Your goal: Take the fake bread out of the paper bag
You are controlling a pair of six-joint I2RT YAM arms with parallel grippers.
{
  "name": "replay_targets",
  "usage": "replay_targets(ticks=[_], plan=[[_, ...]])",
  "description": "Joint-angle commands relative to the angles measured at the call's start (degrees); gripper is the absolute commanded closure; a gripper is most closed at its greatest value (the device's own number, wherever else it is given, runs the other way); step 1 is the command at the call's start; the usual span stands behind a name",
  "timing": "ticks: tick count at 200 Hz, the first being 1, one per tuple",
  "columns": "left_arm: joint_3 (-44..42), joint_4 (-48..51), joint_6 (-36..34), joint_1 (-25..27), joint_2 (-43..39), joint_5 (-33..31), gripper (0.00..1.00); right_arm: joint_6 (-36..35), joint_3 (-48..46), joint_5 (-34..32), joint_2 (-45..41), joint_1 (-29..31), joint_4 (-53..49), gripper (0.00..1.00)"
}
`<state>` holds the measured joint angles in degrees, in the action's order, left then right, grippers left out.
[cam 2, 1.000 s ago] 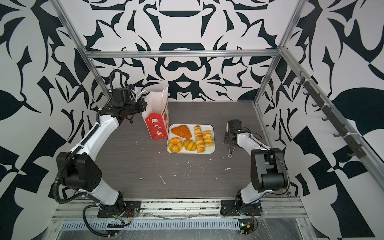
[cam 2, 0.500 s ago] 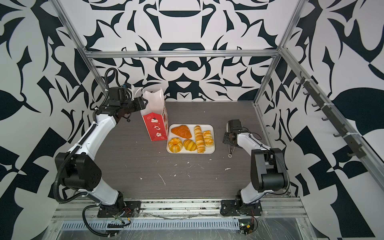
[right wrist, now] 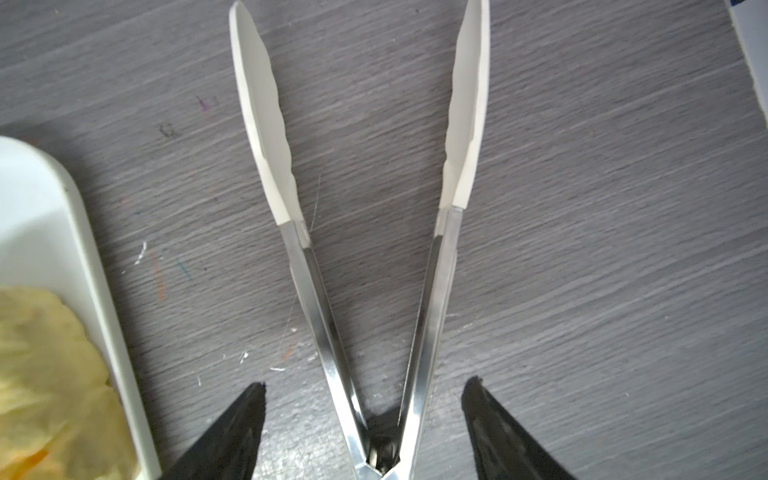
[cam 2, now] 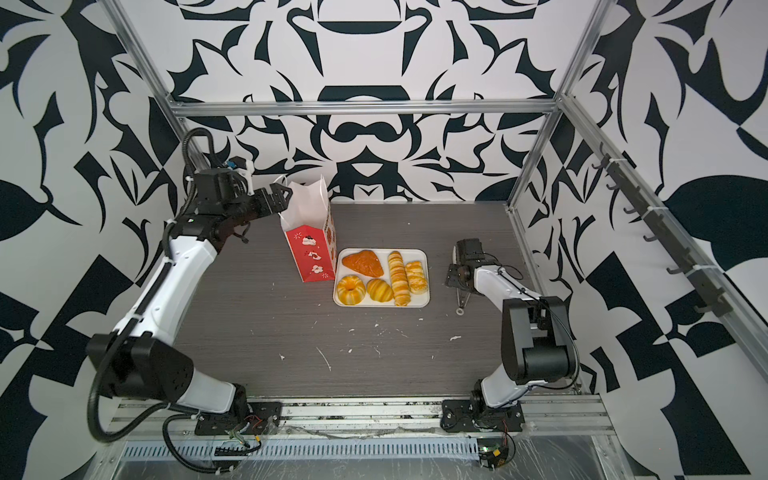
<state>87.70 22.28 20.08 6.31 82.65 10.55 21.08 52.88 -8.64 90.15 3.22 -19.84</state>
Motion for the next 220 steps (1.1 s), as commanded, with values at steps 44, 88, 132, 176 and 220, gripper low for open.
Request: replay_targets(ticks=[44, 88, 132, 176, 220], plan=[[-11.69, -4.26, -7.41, -3.73, -23.35, -17.1, 0.01, -2.7, -3.47, -0.75, -6.49, -0.07, 6.31, 0.23], [-36.71, -20.39, -12.35, -4.02, -26.75, -39.23, 0.01, -7.63, -5.3, -8.74, -12.22, -0.05, 10.11, 0.24], [-48.86, -41.49, -13.53, -4.1, -14.7, -39.53, 0.01, -8.92, -11.69, -7.14, -18.87, 0.03, 20.81, 0.17], [-51.39, -48.47, -14.67, -4.46, -1.04, -33.87, 0.0, -10.7, -14.06, -6.36, -20.97, 0.2, 23.0, 0.17], [-58.79, -58.27, -14.98, -5.68, 2.3, -31.39, 0.01, -10.38, -17.97, -6.93, -20.93, 0.18, 28.27, 0.17]])
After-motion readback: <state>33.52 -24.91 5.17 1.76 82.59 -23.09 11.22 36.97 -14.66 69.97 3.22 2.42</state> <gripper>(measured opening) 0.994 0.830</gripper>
